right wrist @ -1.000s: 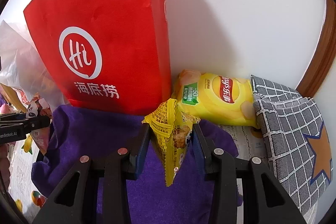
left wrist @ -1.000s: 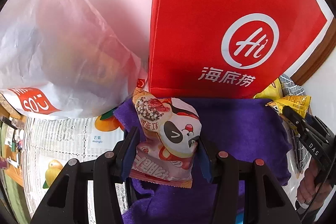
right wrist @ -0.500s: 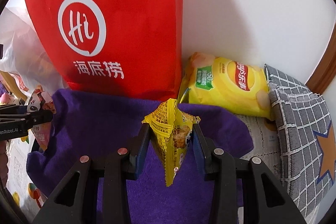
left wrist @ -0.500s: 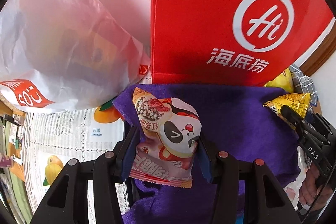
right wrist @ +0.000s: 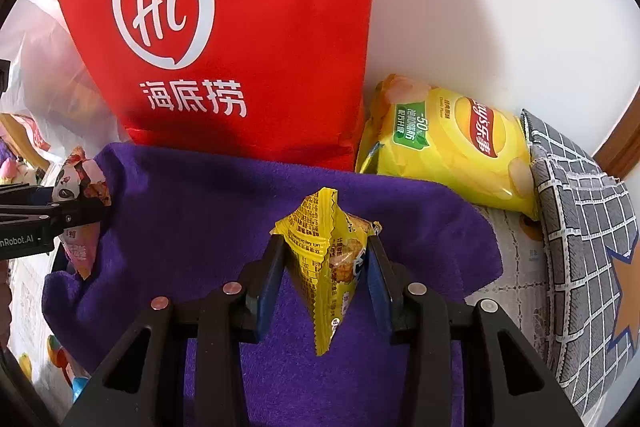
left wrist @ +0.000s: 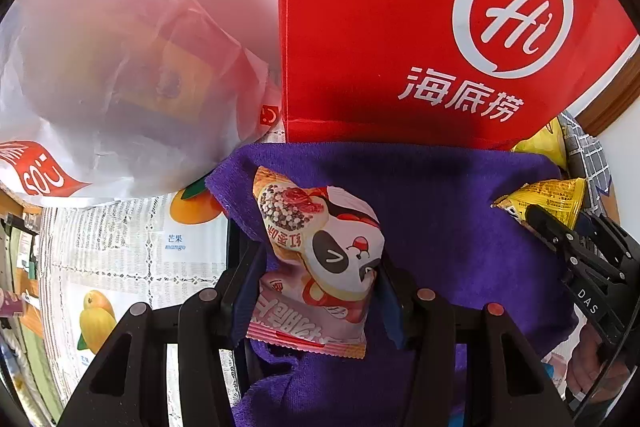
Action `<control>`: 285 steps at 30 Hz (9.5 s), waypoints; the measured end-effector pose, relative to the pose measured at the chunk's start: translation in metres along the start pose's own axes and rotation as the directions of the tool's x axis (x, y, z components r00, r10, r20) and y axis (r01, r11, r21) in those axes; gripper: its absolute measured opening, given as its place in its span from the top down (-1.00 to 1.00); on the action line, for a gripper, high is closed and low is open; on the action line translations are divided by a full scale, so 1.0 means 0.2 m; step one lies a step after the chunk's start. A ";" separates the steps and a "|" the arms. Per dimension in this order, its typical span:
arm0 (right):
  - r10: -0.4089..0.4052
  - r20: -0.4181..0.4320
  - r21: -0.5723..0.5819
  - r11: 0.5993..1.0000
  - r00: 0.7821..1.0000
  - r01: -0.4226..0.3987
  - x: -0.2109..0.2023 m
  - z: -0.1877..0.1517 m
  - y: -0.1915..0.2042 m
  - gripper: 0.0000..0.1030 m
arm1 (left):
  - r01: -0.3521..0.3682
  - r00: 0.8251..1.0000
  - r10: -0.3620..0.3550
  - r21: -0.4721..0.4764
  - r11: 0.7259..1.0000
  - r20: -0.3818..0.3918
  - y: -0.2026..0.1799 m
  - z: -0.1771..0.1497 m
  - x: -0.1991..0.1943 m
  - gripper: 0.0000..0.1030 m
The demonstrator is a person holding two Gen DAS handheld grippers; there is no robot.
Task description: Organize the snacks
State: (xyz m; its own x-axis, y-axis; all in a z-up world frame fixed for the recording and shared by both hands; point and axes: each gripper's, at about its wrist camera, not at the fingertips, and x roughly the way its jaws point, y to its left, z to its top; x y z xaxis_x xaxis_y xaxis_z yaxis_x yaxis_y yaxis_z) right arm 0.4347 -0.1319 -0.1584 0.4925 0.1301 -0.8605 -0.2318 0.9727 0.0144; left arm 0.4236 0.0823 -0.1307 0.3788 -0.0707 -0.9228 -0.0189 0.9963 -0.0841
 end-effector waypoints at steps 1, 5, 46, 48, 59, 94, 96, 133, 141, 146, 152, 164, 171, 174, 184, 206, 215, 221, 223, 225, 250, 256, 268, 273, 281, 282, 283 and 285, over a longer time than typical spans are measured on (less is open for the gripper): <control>-0.001 0.000 -0.001 1.000 1.000 0.001 0.00 0.00 0.00 0.22 | -0.001 1.000 0.001 0.000 1.000 0.000 0.00 0.00 0.00 0.02; -0.003 -0.006 -0.006 1.000 1.000 0.003 0.01 -0.01 0.01 0.22 | 0.004 1.000 -0.004 0.002 1.000 -0.003 0.00 0.00 0.00 0.02; -0.165 0.172 0.107 0.983 0.971 0.148 -0.77 -0.21 -0.19 -0.63 | 0.063 0.962 -0.094 0.127 0.990 0.256 -0.19 -0.15 -0.60 -0.51; -0.159 0.173 0.127 0.982 0.972 0.138 -0.81 -0.26 -0.23 -0.63 | 0.064 0.958 -0.094 0.116 0.991 0.270 -0.19 -0.18 -0.64 -0.51; -0.107 0.083 0.210 0.974 0.991 0.088 -0.78 -0.63 -0.38 -0.43 | 0.030 0.965 -0.051 0.087 0.996 0.258 -0.14 -0.41 -0.72 -0.51; -0.015 -0.066 0.212 0.977 0.998 0.029 -0.53 -0.96 -0.30 0.41 | -0.014 0.998 0.002 0.179 0.984 0.067 0.00 -0.93 -0.30 -0.51; -0.017 -0.071 0.212 0.977 0.997 0.032 -0.53 -0.97 -0.30 0.41 | -0.012 0.998 0.000 0.192 0.981 0.060 -0.01 -0.94 -0.27 -0.50; 0.000 0.071 0.118 0.993 0.998 -0.009 -0.88 -0.94 -0.09 0.42 | 0.139 0.974 -0.162 0.144 0.980 0.158 0.04 -1.04 -0.60 0.31; 0.028 0.112 0.085 0.996 0.993 -0.038 -1.00 -0.95 -0.02 0.42 | 0.173 0.962 -0.203 0.165 0.971 0.185 -0.07 -1.09 -0.74 0.31; 0.047 0.141 0.064 0.996 0.989 -0.057 -1.07 -0.95 0.02 0.42 | 0.194 0.954 -0.229 0.184 0.964 0.195 -0.16 -1.10 -0.80 0.31; 0.061 0.171 0.054 0.996 0.983 -0.071 -1.14 -0.93 0.05 0.41 | 0.193 0.948 -0.237 0.207 0.959 0.212 -0.24 -1.10 -0.86 0.31; 0.031 0.232 0.044 0.998 0.972 -0.043 -1.25 -0.85 0.06 0.42 | 0.189 0.937 -0.242 0.220 0.957 0.250 -0.29 -1.05 -0.94 0.31; 0.027 0.259 0.041 0.998 0.965 -0.039 -1.28 -0.80 0.06 0.42 | 0.188 0.935 -0.240 0.209 0.960 0.260 -0.29 -1.01 -0.95 0.31; 0.025 0.264 0.044 0.998 0.964 -0.038 -1.27 -0.77 0.05 0.42 | 0.187 0.937 -0.236 0.202 0.961 0.256 -0.29 -0.98 -0.93 0.31; 0.028 0.248 0.057 0.997 0.968 -0.043 -1.15 -0.66 0.02 0.42 | 0.214 0.940 -0.249 0.165 0.963 0.234 -0.26 -0.84 -0.85 0.31; 0.039 0.155 0.088 0.995 0.987 -0.053 -0.60 -0.34 -0.07 0.41 | 0.113 0.980 -0.117 0.036 0.993 0.161 -0.02 -0.44 -0.46 0.31; 0.066 0.079 0.089 0.993 0.995 -0.073 -0.36 -0.34 -0.08 0.41 | 0.128 0.987 -0.128 0.008 0.992 0.097 0.03 -0.41 -0.26 0.31; 0.080 0.041 0.086 0.993 0.996 -0.084 -0.24 -0.35 -0.07 0.41 | 0.121 0.990 -0.121 0.011 0.993 0.067 0.02 -0.41 -0.18 0.31; 0.081 0.031 0.084 0.993 0.996 -0.083 -0.21 -0.36 -0.07 0.41 | 0.120 0.991 -0.120 0.008 0.993 0.058 0.03 -0.41 -0.15 0.31; 0.082 0.019 0.089 0.992 0.996 -0.084 -0.19 -0.37 -0.07 0.41 | 0.118 0.991 -0.118 0.004 0.993 0.056 0.04 -0.41 -0.14 0.31; 0.055 -0.007 0.058 0.997 0.998 -0.055 -0.16 -0.38 -0.05 -0.01 | 0.082 0.996 -0.082 -0.002 0.997 -0.021 0.04 -0.46 -0.05 -0.05; 0.034 0.052 0.066 0.997 0.998 -0.037 -0.35 -0.41 -0.05 -0.10 | 0.078 0.997 -0.078 0.008 0.997 0.022 0.04 -0.50 -0.18 -0.06; 0.014 0.082 0.056 0.998 0.997 -0.019 -0.70 -0.66 -0.07 -0.10 | 0.108 0.991 -0.108 0.013 0.994 0.072 0.00 -0.69 -0.44 -0.08; 0.063 0.050 0.048 0.997 0.997 -0.066 -0.77 -0.81 -0.05 -0.10 | 0.104 0.991 -0.105 0.015 0.994 0.081 -0.02 -0.80 -0.52 -0.11; 0.116 -0.019 -0.004 0.993 0.993 -0.117 -0.74 -1.01 0.08 -0.09 | 0.090 0.992 -0.090 0.001 0.996 0.085 0.02 -0.95 -0.60 -0.15; 0.116 -0.028 -0.016 0.993 0.993 -0.116 -0.73 -1.02 0.10 -0.08 | 0.091 0.992 -0.090 -0.005 0.996 0.086 0.03 -0.96 -0.60 -0.15; 0.116 -0.043 -0.034 0.992 0.992 -0.118 -0.71 -1.04 0.13 -0.01 | 0.090 0.992 -0.089 -0.012 0.996 0.086 0.04 -0.97 -0.61 -0.15; 0.126 -0.068 -0.050 0.990 0.990 -0.129 -0.67 -1.06 0.17 0.08 | 0.085 0.993 -0.083 -0.021 0.996 0.082 0.06 -1.00 -0.61 -0.15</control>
State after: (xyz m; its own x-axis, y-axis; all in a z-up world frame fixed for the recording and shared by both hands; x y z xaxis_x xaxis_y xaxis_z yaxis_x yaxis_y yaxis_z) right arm 0.1834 -0.1580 -0.1495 0.4010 0.2377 -0.8847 -0.3351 0.9369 0.0998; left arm 0.1921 0.0938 -0.0945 0.4532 -0.1489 -0.8789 -0.0065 0.9854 -0.1703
